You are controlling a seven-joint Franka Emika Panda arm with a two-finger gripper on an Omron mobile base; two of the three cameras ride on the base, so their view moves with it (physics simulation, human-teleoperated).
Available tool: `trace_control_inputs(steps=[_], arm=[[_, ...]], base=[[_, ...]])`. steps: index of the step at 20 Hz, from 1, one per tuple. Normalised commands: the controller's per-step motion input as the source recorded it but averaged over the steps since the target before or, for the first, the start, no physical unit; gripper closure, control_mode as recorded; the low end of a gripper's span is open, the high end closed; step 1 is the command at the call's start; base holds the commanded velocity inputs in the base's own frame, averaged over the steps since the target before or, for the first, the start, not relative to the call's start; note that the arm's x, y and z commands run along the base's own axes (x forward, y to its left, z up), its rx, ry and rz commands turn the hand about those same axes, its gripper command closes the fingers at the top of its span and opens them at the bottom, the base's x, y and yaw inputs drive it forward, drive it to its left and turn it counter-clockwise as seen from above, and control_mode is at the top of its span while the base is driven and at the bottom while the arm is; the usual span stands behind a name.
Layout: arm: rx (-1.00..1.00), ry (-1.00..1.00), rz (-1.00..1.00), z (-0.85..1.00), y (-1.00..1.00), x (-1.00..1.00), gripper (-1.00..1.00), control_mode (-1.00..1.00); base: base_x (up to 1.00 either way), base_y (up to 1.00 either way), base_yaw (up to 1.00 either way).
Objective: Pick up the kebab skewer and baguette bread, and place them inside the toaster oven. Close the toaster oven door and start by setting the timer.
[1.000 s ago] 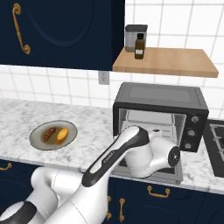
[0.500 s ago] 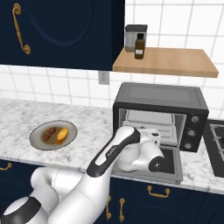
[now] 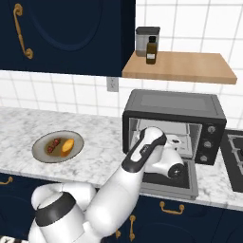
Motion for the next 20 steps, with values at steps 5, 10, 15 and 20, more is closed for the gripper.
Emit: trace_control_inputs(steps=[5, 10, 15, 20], arm=[[-0.01, -0.07, 0.0, -0.32, -0.03, 0.36, -1.0, -1.0], [0.0, -0.02, -0.02, -0.12, -0.03, 0.45, -1.0, -1.0], [0.0, 0.0, -0.01, 0.0, -0.1, 0.49, -1.0, -1.0], [0.0, 0.0, -0.02, -0.21, -0.07, 0.38, -1.0, -1.0]], base=[[0.0, 0.0, 0.0], [0.0, 0.0, 0.0], [0.0, 0.0, 0.0], [0.0, 0.0, 0.0]])
